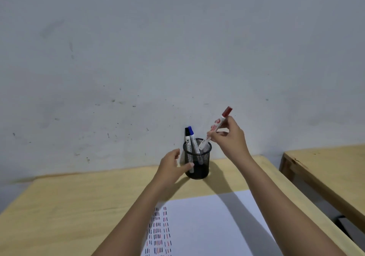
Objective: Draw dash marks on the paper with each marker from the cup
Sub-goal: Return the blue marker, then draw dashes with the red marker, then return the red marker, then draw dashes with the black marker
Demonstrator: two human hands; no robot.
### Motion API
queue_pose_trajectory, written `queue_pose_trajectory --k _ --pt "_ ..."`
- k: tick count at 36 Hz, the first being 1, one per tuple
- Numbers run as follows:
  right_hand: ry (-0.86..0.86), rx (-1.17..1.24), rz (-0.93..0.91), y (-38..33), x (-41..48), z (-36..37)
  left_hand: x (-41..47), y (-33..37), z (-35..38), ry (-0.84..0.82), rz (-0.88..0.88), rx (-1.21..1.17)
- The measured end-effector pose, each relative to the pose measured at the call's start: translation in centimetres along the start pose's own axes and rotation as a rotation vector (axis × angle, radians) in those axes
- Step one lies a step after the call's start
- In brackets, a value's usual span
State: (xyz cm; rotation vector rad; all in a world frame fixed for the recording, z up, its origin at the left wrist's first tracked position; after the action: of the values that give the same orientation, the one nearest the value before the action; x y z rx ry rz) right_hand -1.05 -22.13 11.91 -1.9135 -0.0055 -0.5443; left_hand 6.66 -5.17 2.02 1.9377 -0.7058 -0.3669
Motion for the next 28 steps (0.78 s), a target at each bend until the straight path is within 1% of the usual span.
queue_pose_trajectory --k 4,10,18,22,25,28 --pt "-0.022 -0.126 0.025 1.9 2.5 1.1 1.9 -0.8 1.2 -0.03 0.056 -0.054" --pt "-0.175 -0.357 0.121 5.1 4.1 3.3 3.3 -1.2 2.0 -0.053 0.101 -0.039" --pt "-0.282 -0.511 0.159 5.7 4.8 4.6 4.1 -1.8 2.0 -0.036 0.108 -0.071" --pt "-0.262 -0.535 0.155 5.7 5.0 4.8 4.2 -2.1 2.0 -0.048 0.114 -0.108" --pt "-0.225 -0.563 0.128 5.4 4.8 5.0 4.3 -2.2 2.1 -0.054 0.114 -0.116" --pt "-0.19 -0.538 0.086 5.1 4.5 5.3 4.3 -2.3 2.1 -0.048 0.113 -0.116"
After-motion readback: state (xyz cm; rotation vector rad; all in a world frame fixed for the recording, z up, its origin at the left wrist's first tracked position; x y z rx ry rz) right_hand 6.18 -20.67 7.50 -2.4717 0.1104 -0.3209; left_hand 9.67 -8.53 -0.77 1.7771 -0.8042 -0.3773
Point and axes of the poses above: each hand's wrist, its own x-axis towards the middle knuckle, its own z-axis out of the palm, y = z × x, the point moved 7 cm from there along x, towards the middle knuckle, and after that the axes turned 15 degrees about -y, right-handed, at the moved point
